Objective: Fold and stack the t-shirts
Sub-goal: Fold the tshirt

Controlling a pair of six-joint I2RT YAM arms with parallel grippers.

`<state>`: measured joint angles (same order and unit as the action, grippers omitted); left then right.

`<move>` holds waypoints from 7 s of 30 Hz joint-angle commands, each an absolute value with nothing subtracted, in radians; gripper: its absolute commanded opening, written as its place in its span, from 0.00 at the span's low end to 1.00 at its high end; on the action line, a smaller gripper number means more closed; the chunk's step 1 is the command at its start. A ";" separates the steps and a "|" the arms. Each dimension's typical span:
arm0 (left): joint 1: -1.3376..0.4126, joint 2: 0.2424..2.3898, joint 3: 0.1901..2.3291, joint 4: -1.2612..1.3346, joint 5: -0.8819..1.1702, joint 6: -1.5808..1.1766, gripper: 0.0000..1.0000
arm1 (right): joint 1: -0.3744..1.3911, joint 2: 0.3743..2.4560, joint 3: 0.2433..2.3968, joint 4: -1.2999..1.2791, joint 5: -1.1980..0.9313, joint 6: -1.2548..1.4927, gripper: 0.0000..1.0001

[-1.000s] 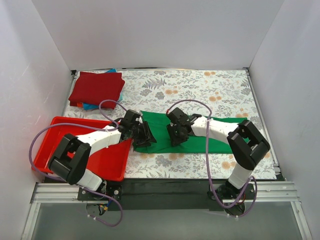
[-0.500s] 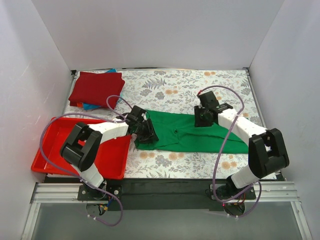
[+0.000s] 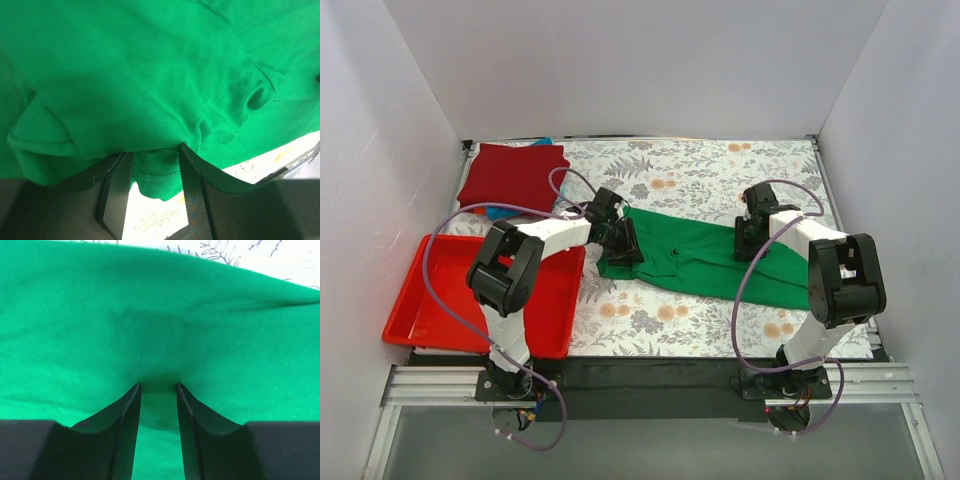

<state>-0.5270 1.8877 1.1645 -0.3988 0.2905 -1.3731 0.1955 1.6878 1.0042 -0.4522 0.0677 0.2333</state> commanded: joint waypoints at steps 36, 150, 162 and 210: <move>-0.445 2.221 1.998 -0.655 0.129 -1.232 0.42 | 0.230 1.451 0.956 -0.712 -0.028 0.218 0.42; -0.850 1.519 0.821 -0.537 0.198 -1.555 0.49 | 0.772 1.420 0.727 -0.666 0.086 0.609 0.40; -0.856 1.577 0.765 -0.416 0.270 -1.577 0.39 | 0.772 1.425 0.718 -0.661 0.086 0.612 0.12; -0.859 1.609 0.753 -0.482 0.239 -1.572 0.00 | 0.767 1.250 0.661 -0.792 0.133 0.693 0.16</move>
